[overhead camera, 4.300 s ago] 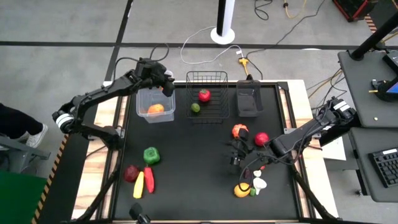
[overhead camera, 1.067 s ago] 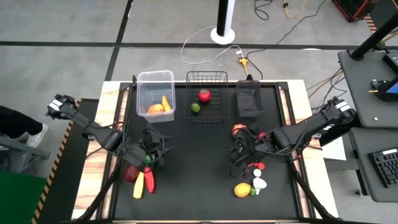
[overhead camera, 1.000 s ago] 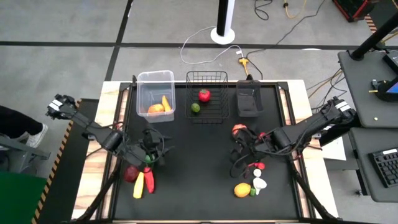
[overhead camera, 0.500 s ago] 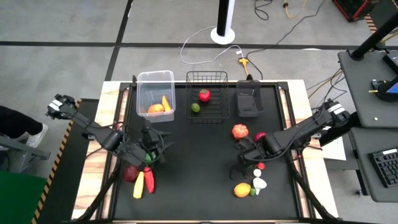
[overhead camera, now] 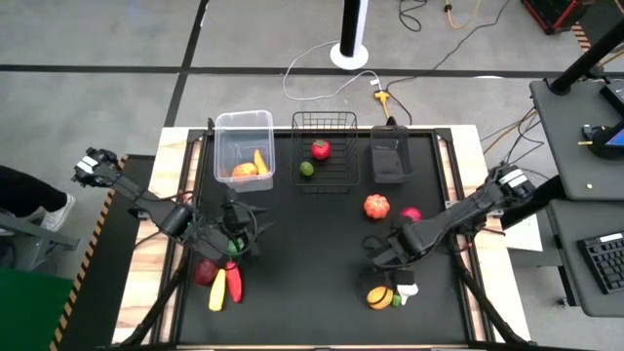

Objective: Sort produce into baskets
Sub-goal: Put the small orange chili pepper into the black basket

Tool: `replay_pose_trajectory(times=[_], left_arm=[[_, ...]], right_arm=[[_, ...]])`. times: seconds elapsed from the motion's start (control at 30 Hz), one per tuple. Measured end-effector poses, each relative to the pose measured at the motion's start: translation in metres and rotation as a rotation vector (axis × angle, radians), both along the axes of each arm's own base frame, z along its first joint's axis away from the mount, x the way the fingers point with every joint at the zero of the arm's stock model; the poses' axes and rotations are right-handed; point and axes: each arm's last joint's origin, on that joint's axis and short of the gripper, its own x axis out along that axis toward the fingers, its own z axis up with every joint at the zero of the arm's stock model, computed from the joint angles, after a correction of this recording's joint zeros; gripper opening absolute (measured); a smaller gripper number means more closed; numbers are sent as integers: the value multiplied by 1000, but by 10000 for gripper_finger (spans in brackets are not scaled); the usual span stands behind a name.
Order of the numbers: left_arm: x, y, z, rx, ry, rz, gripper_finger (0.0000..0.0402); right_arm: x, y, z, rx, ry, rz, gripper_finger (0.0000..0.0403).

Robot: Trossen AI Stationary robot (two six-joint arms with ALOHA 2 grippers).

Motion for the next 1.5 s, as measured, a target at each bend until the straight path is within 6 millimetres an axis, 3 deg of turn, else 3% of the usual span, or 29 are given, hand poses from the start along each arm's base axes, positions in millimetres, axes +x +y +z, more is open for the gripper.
replay_pose_trajectory(times=[0.2, 0.43, 0.87, 1.5], left_arm=[[0, 0, 0, 36, 17, -15, 171], [0, 0, 0, 42, 20, -18, 171], [0, 0, 0, 50, 24, -22, 171], [0, 1, 1, 60, 14, -2, 171]], right_arm=[[8, 5, -25, -46, 81, 78, 282], [13, 7, -39, -45, 98, 136, 269], [-1, 1, -68, -45, 109, 149, 236], [1, 1, -73, -12, 72, 118, 84]])
